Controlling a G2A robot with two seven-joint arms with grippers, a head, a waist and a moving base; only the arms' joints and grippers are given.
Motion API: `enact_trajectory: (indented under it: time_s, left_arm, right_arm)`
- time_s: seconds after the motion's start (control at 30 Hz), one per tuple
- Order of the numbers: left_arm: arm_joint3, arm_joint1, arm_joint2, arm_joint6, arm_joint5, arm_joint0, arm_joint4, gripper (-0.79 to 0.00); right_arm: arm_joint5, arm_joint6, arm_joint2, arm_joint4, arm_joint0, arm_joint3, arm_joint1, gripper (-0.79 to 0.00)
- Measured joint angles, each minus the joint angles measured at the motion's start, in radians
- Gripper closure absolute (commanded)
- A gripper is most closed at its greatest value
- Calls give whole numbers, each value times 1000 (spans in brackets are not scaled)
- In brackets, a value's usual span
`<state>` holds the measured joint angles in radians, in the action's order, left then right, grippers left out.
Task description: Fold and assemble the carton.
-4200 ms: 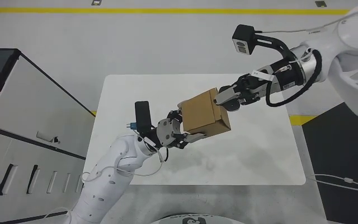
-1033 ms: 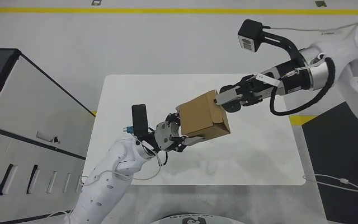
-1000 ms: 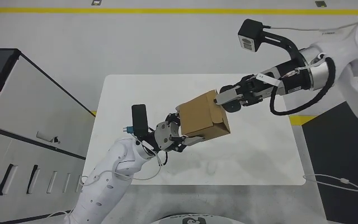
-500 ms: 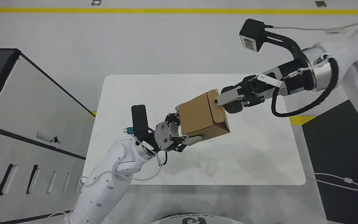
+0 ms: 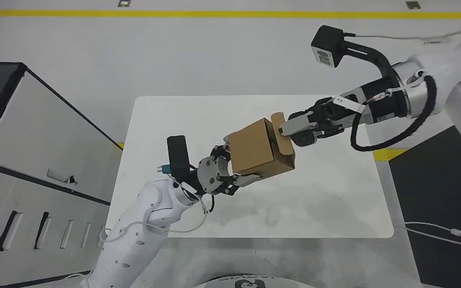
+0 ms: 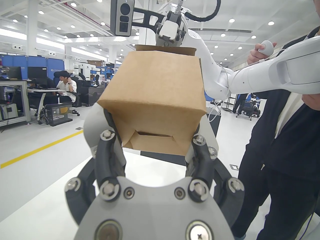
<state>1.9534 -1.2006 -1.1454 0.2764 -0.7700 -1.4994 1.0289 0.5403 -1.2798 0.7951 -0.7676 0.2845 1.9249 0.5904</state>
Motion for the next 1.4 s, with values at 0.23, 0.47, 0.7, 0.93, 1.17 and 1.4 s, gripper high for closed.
enact_trajectory:
  time_s: [0.23,0.47,0.7,0.93,1.17,1.4]
  left_arm:
    - [3,1,-1,2,4,-3,6,0]
    - [4,2,0,4,5,-4,12,0]
    - [5,3,0,5,6,-5,13,0]
    - [6,4,1,5,7,-5,14,0]
    - [5,5,3,6,5,-4,16,0]
    - [6,6,3,5,5,-4,20,0]
  right_arm:
    - [5,5,-27,-4,-22,5,-18,-212]
    - [5,5,-55,-14,-42,6,-32,-160]
    - [1,1,-80,-23,-61,3,-38,-126]
    - [1,1,-102,-25,-76,-2,-38,-86]
    - [-1,-1,-120,-30,-89,-7,-31,-83]
    - [-3,-3,-134,-30,-99,-17,-19,-83]
